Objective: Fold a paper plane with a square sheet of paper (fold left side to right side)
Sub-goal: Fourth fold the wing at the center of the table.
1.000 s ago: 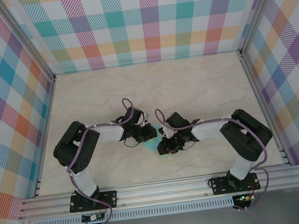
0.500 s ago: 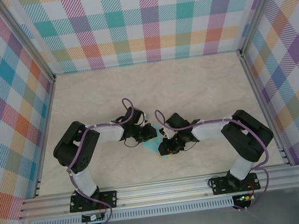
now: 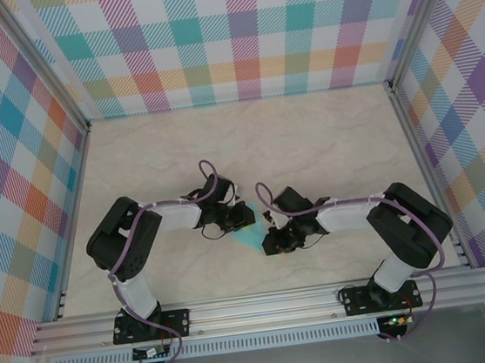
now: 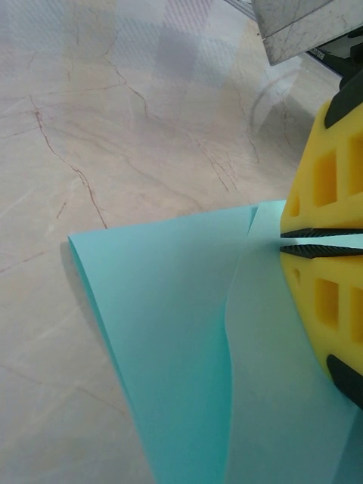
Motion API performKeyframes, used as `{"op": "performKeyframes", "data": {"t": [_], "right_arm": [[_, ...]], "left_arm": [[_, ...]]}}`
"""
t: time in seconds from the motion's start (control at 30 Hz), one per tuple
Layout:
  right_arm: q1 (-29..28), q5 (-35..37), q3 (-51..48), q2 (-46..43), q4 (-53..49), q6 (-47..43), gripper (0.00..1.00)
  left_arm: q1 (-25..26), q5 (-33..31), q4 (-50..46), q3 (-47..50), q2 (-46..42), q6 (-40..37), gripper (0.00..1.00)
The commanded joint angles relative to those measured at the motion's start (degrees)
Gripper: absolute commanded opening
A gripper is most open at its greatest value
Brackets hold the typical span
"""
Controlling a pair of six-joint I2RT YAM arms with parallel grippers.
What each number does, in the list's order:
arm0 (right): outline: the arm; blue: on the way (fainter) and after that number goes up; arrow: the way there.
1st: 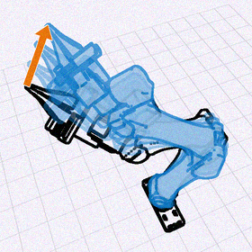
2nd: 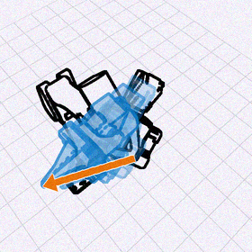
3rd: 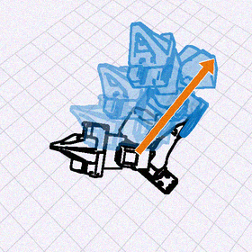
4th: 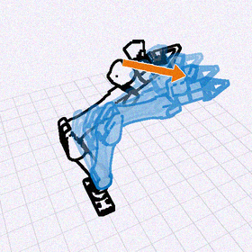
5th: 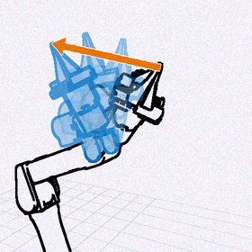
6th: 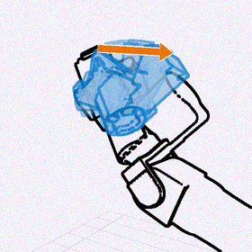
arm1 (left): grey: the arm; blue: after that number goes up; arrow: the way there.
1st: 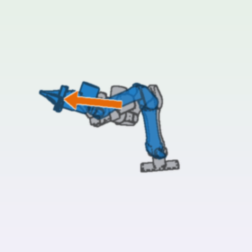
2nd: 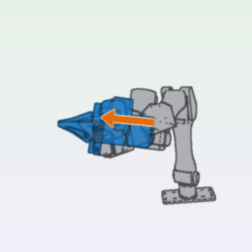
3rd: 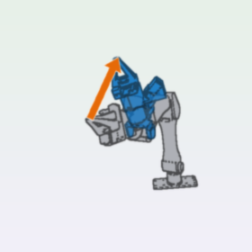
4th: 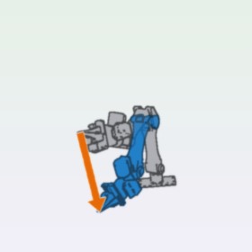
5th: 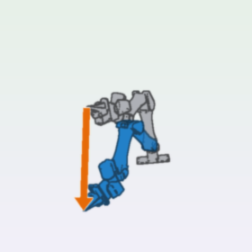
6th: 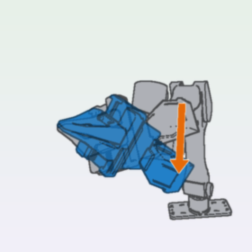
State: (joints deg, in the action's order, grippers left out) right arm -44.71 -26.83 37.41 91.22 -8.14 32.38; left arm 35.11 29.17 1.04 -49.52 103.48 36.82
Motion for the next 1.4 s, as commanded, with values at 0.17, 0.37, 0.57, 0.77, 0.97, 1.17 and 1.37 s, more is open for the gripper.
{"op": "performKeyframes", "data": {"t": [0.17,0.37,0.57,0.77,0.97,1.17,1.37], "right_arm": [[-2.0,2.6,-3.1,-5.2,-20.6,-0.7,0.2],[-2.0,1.1,0.6,-14.7,-16.7,0.4,0.22],[-1.7,1.4,4.9,-6.6,-7.9,1.6,0.11],[-1.7,2.6,6.7,1.5,-0.3,5.3,0.05],[-0.8,3.7,5.2,4.5,0.6,7.7,0.04],[-0.2,5.1,2.5,4.9,-5.3,8.1,0.05],[0.2,5.1,-2.8,4.4,-5.3,8.4,0.04]], "left_arm": [[-0.6,-4.4,-7.0,2.0,0.5,-0.5,0.15],[-0.5,-4.1,-6.6,2.1,0.4,-0.3,0.15],[-0.5,-3.9,-6.1,2.2,0.3,-0.1,0.15],[-0.5,-3.9,-5.8,2.5,0.0,0.1,0.15],[-0.5,-3.9,-6.2,2.4,-0.4,-0.1,0.15],[-1.9,-4.6,-6.8,2.3,-1.1,-1.9,0.15],[-7.2,-2.1,-6.2,0.4,0.9,-6.6,0.15]]}}
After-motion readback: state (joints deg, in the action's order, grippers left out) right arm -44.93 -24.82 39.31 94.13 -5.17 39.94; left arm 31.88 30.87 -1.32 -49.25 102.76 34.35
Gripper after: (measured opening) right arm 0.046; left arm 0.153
